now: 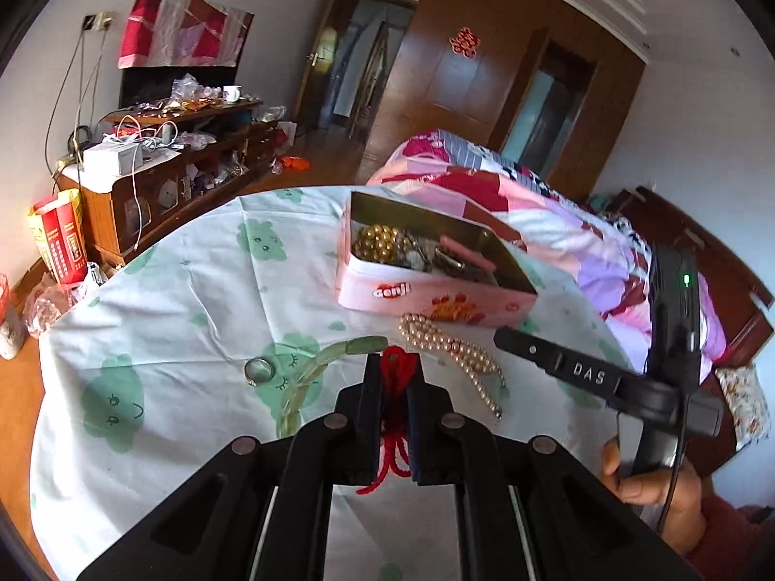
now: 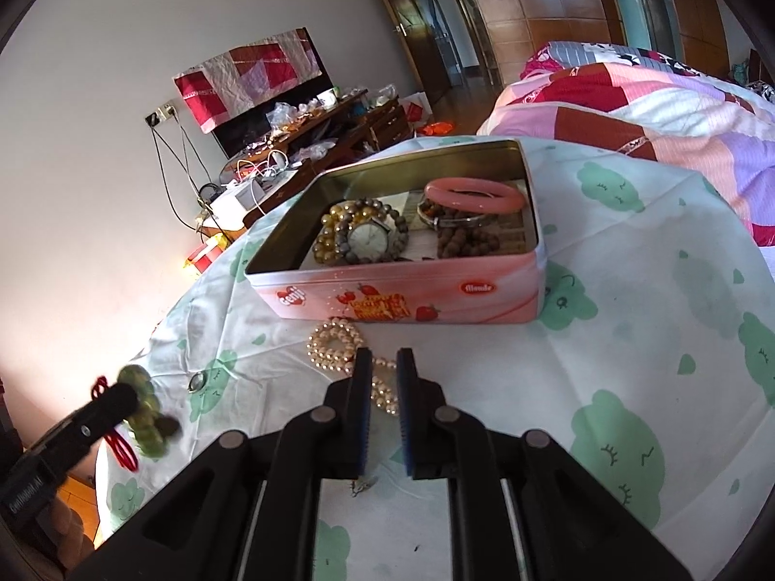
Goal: Organize jewelry
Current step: 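Lift the pearl strand with the right gripper while the left lifts the red ribbon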
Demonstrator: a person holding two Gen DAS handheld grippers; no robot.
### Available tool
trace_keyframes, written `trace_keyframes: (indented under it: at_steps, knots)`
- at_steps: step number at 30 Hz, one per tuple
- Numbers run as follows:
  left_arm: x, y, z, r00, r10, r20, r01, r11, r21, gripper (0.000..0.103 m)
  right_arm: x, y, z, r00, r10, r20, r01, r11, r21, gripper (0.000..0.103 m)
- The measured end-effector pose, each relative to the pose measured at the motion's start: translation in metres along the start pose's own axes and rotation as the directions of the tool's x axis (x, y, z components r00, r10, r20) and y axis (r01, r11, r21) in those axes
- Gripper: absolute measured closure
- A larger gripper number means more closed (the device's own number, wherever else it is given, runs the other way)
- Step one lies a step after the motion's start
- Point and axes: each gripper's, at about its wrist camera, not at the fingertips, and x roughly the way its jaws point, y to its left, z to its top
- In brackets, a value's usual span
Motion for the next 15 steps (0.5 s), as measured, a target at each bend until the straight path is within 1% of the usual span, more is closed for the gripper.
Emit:
trace_keyframes:
  at_steps: [3, 5, 6, 10, 14, 15]
  knots:
    - [0.002, 0.002, -0.003, 1.000, -0.003, -0.017, 0.003, 1.000, 0.001, 0.097, 0.002, -0.002, 0.000, 1.000, 0.002, -0.008, -0.002, 1.000, 0.006, 0.089]
    - [0.006, 0.005, -0.006, 0.998, -0.036, -0.046, 0.035, 0.999, -0.013, 0.095, 0.002, -0.003, 0.000, 1.000, 0.005, -0.008, -0.005, 1.000, 0.015, 0.089]
    - [0.009, 0.007, -0.009, 0.997, -0.041, -0.068, 0.040, 0.999, -0.020, 0.095, 0.002, -0.004, 0.000, 1.000, 0.005, -0.010, -0.005, 1.000, 0.018, 0.089]
    - [0.018, 0.009, -0.015, 0.993, 0.009, -0.119, -0.011, 1.000, -0.017, 0.094, 0.003, -0.005, 0.001, 1.000, 0.005, -0.013, -0.005, 1.000, 0.020, 0.089]
    - [0.015, 0.005, -0.018, 0.990, 0.035, -0.134, -0.031, 0.999, 0.027, 0.093, 0.003, -0.005, 0.000, 1.000, 0.005, -0.013, -0.005, 1.000, 0.019, 0.089]
    - [0.015, 0.006, -0.019, 0.990, 0.030, -0.136, -0.027, 0.999, 0.025, 0.092, 0.003, -0.005, 0.000, 1.000, 0.005, -0.014, -0.005, 1.000, 0.020, 0.089]
